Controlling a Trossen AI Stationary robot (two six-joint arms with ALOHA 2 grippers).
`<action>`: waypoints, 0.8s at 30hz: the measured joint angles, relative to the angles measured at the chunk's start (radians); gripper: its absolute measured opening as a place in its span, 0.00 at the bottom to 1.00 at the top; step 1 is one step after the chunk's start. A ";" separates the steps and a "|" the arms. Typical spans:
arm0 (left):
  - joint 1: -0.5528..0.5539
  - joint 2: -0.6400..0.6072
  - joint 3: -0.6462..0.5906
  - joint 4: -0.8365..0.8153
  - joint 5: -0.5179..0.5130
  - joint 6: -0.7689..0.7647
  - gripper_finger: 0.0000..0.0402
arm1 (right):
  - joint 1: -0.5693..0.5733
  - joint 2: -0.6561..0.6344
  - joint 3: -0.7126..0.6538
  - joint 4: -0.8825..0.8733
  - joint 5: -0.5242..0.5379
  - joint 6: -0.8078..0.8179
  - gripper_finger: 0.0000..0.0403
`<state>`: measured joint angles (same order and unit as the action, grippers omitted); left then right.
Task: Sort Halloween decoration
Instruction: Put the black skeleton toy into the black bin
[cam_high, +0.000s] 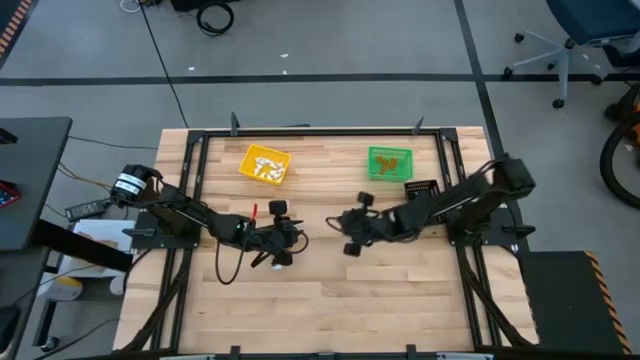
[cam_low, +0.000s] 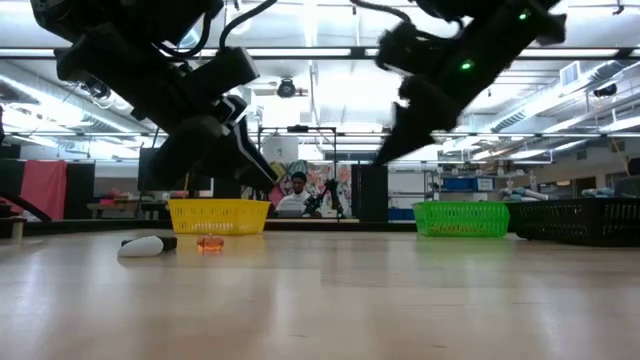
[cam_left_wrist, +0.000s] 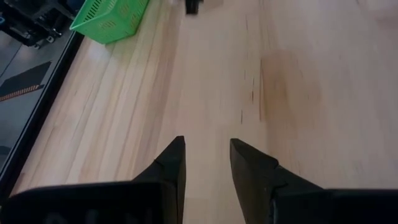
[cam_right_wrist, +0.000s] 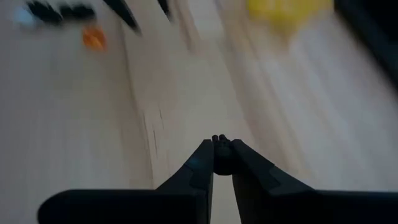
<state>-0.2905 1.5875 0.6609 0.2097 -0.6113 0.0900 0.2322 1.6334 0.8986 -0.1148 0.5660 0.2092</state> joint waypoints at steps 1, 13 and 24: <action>0.001 0.000 0.000 0.003 0.000 0.000 0.25 | -0.010 -0.025 0.000 -0.073 -0.024 0.064 0.12; 0.002 0.000 0.000 0.003 0.000 0.001 0.25 | -0.071 -0.275 0.000 -0.787 -0.126 0.530 0.12; 0.002 0.000 0.000 0.003 -0.001 0.001 0.25 | -0.225 -0.326 0.000 -1.233 -0.234 0.799 0.12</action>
<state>-0.2882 1.5875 0.6609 0.2127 -0.6121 0.0906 0.0076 1.3078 0.8982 -1.3474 0.3319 1.0082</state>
